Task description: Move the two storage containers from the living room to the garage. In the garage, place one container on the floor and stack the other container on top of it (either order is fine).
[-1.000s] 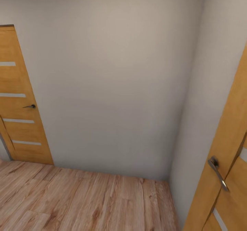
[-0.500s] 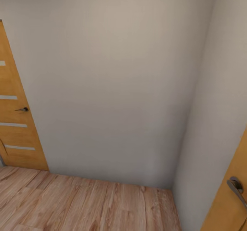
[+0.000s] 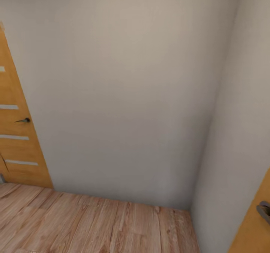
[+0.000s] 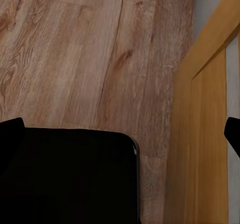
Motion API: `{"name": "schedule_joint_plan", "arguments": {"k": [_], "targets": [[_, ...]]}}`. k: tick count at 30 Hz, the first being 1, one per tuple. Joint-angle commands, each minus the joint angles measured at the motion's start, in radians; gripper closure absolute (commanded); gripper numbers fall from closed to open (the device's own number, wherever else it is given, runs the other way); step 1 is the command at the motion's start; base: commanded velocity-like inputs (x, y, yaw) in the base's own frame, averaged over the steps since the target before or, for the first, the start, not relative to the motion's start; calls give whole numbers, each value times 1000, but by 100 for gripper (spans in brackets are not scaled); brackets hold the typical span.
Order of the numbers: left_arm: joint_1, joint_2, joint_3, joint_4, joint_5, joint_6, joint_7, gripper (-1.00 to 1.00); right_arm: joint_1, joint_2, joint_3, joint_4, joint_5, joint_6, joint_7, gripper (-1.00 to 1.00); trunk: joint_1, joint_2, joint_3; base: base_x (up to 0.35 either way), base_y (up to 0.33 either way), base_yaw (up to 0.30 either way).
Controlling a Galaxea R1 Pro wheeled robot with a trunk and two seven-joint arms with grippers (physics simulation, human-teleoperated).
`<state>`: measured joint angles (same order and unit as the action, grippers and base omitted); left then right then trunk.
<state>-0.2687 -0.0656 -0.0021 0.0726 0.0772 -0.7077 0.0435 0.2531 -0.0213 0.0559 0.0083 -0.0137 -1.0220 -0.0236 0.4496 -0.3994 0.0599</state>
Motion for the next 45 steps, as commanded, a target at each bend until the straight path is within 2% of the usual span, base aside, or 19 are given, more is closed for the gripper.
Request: {"name": "schedule_joint_plan", "arguments": {"k": [1, 39, 45], "targets": [[-1, 0, -1, 4, 6, -6, -1, -100, 0, 0, 5, 1, -2, -3, -3, -100, 0, -1, 0, 1, 0, 207], [-1, 0, -1, 4, 6, -6, -1, -100, 0, 0, 5, -2, -2, -3, -3, -100, 0, -1, 0, 0, 0, 288], [-1, -1, -1, 4, 6, -6, -1, -100, 0, 0, 5, -2, -2, -3, -3, -100, 0, -1, 0, 11, 0, 118]]}}
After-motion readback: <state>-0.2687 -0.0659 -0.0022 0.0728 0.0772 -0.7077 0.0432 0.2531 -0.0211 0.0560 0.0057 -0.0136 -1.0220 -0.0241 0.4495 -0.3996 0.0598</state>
